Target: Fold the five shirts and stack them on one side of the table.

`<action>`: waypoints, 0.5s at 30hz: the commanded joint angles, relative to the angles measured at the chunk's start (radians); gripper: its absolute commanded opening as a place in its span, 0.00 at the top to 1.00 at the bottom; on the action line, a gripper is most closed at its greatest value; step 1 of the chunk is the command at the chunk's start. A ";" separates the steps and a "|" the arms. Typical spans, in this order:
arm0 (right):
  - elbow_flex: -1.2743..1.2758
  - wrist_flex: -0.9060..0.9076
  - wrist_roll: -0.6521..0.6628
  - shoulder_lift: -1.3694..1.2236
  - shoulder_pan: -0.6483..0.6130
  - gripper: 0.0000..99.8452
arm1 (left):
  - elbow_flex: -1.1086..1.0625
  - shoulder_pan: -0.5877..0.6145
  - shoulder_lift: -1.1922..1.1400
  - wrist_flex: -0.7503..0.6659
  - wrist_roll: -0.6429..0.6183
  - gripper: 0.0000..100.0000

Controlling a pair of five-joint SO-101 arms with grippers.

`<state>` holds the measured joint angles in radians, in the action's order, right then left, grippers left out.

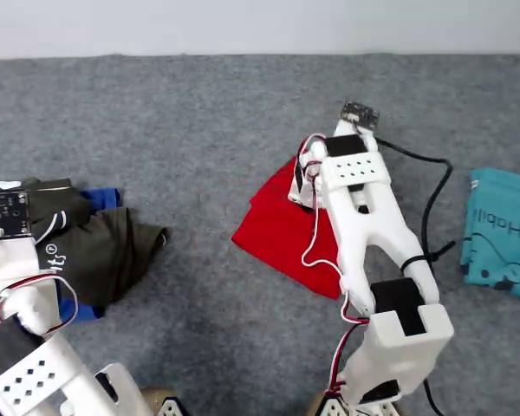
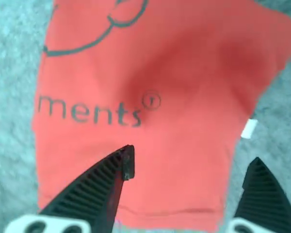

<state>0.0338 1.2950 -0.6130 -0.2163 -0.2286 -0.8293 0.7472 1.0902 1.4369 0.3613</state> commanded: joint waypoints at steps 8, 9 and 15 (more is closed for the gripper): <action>0.155 -0.254 -0.017 0.025 0.065 0.65 | 0.007 0.006 0.009 -0.020 0.043 0.92; 0.164 -0.272 -0.017 0.016 0.059 0.65 | 0.008 0.006 0.009 -0.020 0.043 0.92; 0.140 -0.283 -0.020 -0.105 0.051 0.65 | 0.010 0.008 0.011 -0.020 0.043 0.92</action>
<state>0.2071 1.0188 -0.6222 -0.2900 -0.1688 -0.8293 0.7472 1.0902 1.4369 0.3936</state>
